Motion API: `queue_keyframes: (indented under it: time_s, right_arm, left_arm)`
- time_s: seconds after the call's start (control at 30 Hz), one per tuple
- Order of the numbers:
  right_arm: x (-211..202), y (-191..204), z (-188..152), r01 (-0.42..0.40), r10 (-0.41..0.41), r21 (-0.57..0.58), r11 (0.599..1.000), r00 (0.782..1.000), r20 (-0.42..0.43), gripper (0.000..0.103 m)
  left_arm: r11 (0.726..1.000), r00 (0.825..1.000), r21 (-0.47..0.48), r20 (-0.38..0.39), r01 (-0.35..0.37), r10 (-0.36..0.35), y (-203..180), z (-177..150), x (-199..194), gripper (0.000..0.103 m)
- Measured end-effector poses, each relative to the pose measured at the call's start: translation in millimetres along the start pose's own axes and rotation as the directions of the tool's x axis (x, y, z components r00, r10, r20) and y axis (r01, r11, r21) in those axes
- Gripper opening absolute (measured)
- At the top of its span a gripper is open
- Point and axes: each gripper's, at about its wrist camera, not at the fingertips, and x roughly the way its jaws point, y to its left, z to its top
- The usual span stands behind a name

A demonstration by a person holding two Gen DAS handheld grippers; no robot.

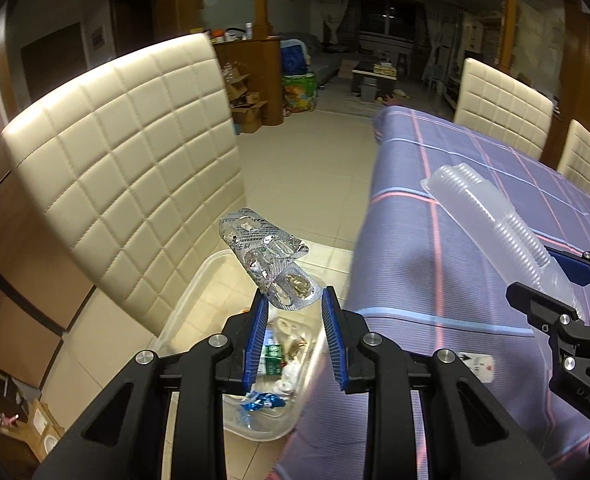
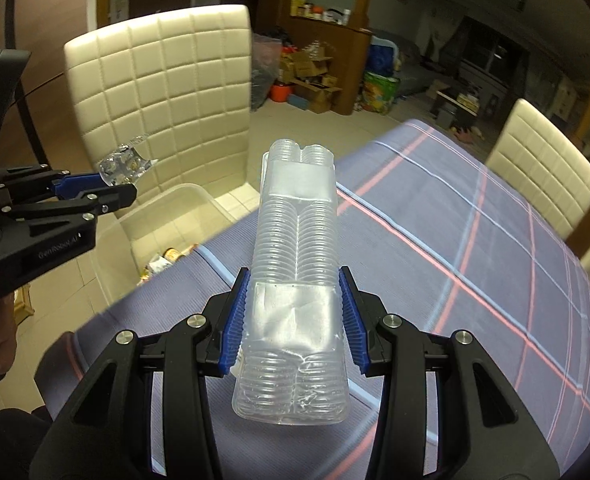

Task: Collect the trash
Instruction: 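Carry the blister pack and cup stack in both tools over the bin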

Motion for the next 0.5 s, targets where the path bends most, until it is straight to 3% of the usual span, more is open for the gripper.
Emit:
queue_keyframes:
  time_s: [0.5]
  right_arm:
    - [48,66,52,-0.094,0.093,-0.127,0.987,0.996,-0.015,0.045]
  left_arm:
    - [0.99,0.995,-0.109,-0.037,-0.091,0.088,72,2,28,0.028]
